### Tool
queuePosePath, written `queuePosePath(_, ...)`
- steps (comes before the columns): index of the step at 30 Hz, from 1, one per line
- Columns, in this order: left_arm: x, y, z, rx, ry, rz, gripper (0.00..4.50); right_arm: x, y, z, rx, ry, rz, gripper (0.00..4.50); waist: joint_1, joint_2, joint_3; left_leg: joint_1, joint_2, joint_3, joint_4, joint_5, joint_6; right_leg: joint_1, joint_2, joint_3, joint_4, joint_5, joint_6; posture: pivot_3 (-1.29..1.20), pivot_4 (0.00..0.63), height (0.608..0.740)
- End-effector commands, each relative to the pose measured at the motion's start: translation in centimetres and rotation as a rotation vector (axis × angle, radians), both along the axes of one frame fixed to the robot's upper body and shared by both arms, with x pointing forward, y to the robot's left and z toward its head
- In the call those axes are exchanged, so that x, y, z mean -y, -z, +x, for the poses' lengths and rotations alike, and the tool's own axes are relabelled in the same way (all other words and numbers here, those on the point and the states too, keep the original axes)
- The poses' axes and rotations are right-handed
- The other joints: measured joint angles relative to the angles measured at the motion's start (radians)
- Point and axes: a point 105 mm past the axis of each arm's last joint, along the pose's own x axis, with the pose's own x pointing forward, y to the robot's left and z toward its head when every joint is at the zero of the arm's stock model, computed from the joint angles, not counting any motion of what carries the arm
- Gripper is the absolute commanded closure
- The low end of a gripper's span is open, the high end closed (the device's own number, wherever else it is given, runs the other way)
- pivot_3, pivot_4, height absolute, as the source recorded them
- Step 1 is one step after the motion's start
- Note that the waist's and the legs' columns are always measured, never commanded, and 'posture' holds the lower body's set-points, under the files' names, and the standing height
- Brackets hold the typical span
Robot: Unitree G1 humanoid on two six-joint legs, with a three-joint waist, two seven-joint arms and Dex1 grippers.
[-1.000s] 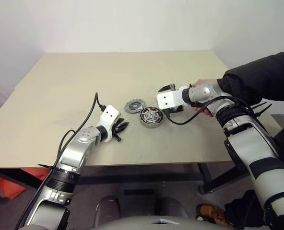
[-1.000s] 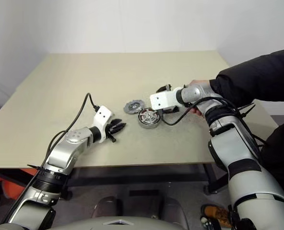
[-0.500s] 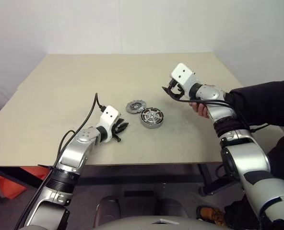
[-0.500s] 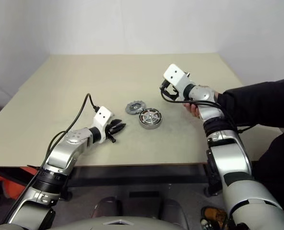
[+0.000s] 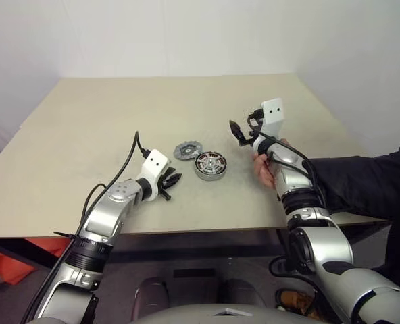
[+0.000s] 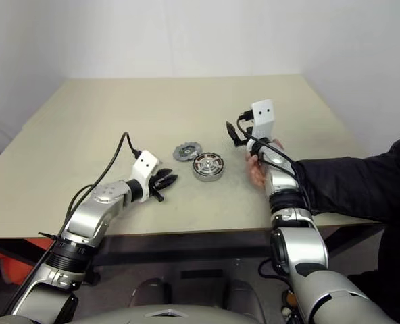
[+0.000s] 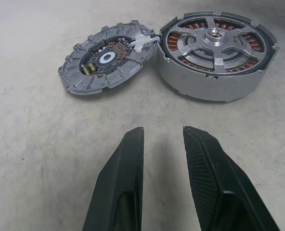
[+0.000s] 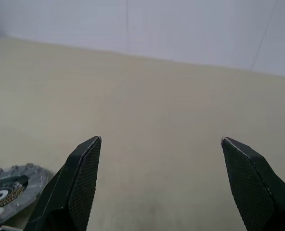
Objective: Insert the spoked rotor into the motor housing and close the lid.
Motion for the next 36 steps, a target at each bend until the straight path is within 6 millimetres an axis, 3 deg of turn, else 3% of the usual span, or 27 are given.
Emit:
queuePosePath(1,0.0,-1.1,0.2,0.043,0.004,0.003,3.14,-0.3,1.5,-0.4,-0.018,-0.004,0.013,0.00,0.000,0.000,0.000,0.000,0.000,0.000,0.000,0.000,0.000,0.000,0.000,0.000,0.000,0.000,0.000,0.00,0.000,0.740)
queuePosePath(7,-0.1,-1.1,0.3,0.040,0.006,0.005,3.14,-0.5,2.0,-0.9,0.007,-0.011,-0.017,0.00,-0.001,-0.001,0.000,0.000,0.000,0.000,-0.001,0.000,0.000,0.000,0.000,0.000,-0.001,0.000,0.000,0.00,0.000,0.740)
queuePosePath(11,-0.2,-0.9,0.4,0.037,0.006,0.006,3.10,-0.4,2.4,-0.7,-0.021,0.019,-0.005,0.94,-0.004,-0.001,0.000,0.000,0.000,0.000,-0.002,0.000,0.000,0.000,0.001,0.000,-0.001,0.000,0.000,0.00,0.000,0.740)
queuePosePath(18,-0.1,-0.7,0.4,0.035,0.007,0.009,3.10,0.1,2.1,-0.6,-0.021,0.042,0.006,0.94,-0.017,-0.001,0.000,0.000,0.000,0.000,-0.002,0.000,0.000,0.000,0.001,0.000,-0.002,0.000,0.000,0.00,0.000,0.740)
queuePosePath(21,-0.1,-0.7,0.3,0.034,0.008,0.009,3.10,0.5,1.9,-0.4,-0.023,0.063,0.014,0.08,-0.021,-0.001,0.000,0.000,0.000,0.000,-0.002,0.000,0.000,0.000,0.001,0.000,-0.002,0.000,0.000,0.00,0.000,0.740)
queuePosePath(29,-0.2,-0.6,0.3,0.033,0.004,0.012,3.10,0.9,1.4,-0.1,-0.005,0.107,0.040,0.03,-0.020,-0.001,0.000,0.000,0.000,0.000,-0.004,0.000,0.000,0.000,0.001,0.000,-0.004,0.000,0.000,0.00,0.000,0.740)
queuePosePath(32,-0.2,-0.6,0.3,0.033,0.002,0.013,3.10,1.0,0.9,-0.4,0.046,0.095,0.043,0.64,-0.021,0.000,0.000,-0.001,0.000,0.000,-0.004,0.000,0.000,-0.001,0.002,0.000,-0.004,0.000,0.000,0.00,0.000,0.740)
queuePosePath(36,-0.2,-0.5,0.4,0.033,0.001,0.013,3.10,1.0,1.2,-0.4,0.036,0.091,0.019,2.03,-0.020,0.000,0.000,-0.002,0.000,0.000,-0.005,0.000,-0.001,-0.002,0.001,0.000,-0.005,0.000,0.000,0.00,0.000,0.740)
